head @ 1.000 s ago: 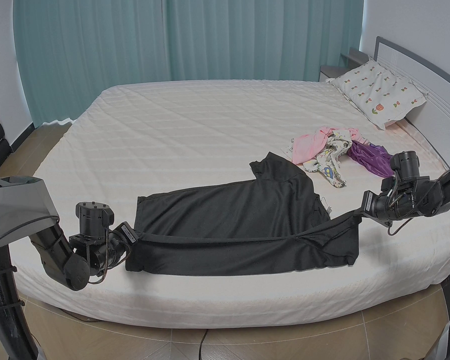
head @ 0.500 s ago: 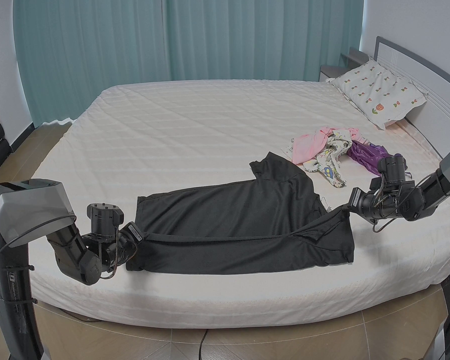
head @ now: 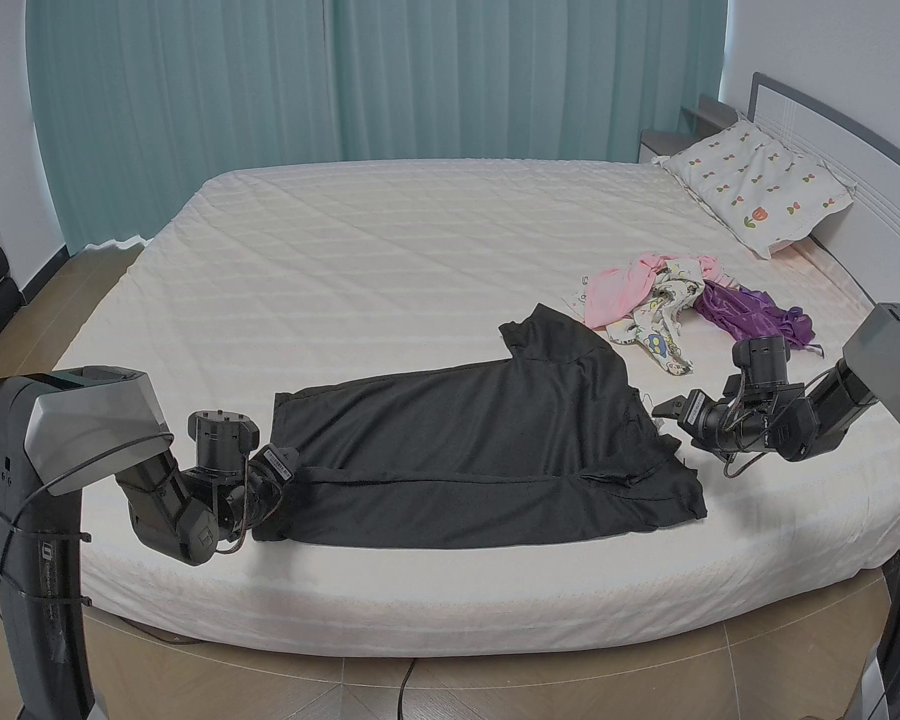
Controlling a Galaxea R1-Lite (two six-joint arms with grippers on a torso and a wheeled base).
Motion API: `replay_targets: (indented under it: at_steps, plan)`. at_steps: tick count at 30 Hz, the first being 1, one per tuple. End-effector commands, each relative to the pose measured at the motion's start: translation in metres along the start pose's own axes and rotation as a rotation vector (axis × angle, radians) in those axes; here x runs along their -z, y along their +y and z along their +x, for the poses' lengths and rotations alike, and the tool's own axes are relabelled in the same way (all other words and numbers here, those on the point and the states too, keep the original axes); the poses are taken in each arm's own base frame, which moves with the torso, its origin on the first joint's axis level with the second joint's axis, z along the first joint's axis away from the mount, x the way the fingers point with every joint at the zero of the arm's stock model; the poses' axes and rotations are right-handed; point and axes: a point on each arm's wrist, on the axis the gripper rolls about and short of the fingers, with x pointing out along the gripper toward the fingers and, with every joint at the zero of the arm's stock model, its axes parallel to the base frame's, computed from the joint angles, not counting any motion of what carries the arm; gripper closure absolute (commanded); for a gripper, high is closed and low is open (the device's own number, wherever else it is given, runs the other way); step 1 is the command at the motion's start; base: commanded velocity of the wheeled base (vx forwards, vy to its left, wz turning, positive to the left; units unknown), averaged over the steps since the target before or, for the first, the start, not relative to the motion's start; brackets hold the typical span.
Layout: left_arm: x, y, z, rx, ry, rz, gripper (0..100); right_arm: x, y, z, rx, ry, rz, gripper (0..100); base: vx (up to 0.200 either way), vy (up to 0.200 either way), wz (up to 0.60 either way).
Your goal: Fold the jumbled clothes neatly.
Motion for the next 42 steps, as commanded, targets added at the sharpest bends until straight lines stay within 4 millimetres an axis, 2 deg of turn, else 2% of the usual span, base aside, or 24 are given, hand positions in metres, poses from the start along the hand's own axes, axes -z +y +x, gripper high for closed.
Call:
replay_targets:
  at_steps: [1, 4, 5, 10, 14, 17, 21, 24, 36, 37, 42]
  plan:
    - [-0.011, 0.006, 0.000, -0.013, -0.026, -0.021, 0, -0.003, 0.000, 0.003, -0.010, -0.022, 0.056, 0, 0.000, 0.000, 0.00]
    - [-0.025, 0.006, -0.006, -0.007, -0.055, -0.038, 0, -0.006, 0.006, -0.004, -0.033, -0.042, 0.109, 0, 0.000, 0.000, 0.00]
    - [-0.037, 0.008, -0.012, -0.005, -0.082, -0.058, 0, -0.007, 0.011, -0.010, -0.041, -0.042, 0.156, 0, 0.000, 0.000, 0.00]
    - [-0.057, 0.011, -0.039, 0.007, -0.060, -0.130, 0, 0.017, 0.020, -0.008, -0.035, 0.026, 0.265, 0, 0.000, 0.000, 0.00]
    - [-0.051, 0.016, -0.067, 0.036, 0.027, -0.235, 0, 0.037, 0.019, 0.000, -0.012, 0.081, 0.291, 0, 0.000, 0.000, 0.00]
    - [-0.043, 0.021, -0.075, 0.027, 0.069, -0.281, 0, 0.044, 0.021, 0.009, -0.007, 0.094, 0.304, 0, 0.000, 0.000, 0.00]
    - [-0.039, 0.026, -0.076, 0.019, 0.100, -0.304, 0, 0.053, 0.026, 0.019, 0.001, 0.105, 0.307, 0, 0.000, 0.000, 0.00]
    - [-0.038, 0.027, -0.076, 0.019, 0.108, -0.305, 0, 0.057, 0.022, 0.028, 0.028, 0.089, 0.306, 0, 0.000, 0.000, 0.00]
    - [-0.033, 0.030, -0.074, 0.006, 0.125, -0.306, 0, 0.051, 0.020, 0.042, 0.038, 0.046, 0.315, 0, 0.000, 0.000, 0.00]
    - [-0.033, 0.030, -0.074, 0.005, 0.126, -0.306, 0, 0.051, 0.020, 0.044, 0.041, 0.040, 0.315, 100, 0.000, 0.000, 0.00]
    - [-0.033, 0.031, -0.073, 0.003, 0.129, -0.306, 0, 0.051, 0.019, 0.048, 0.059, 0.022, 0.324, 100, 0.000, 0.000, 0.00]
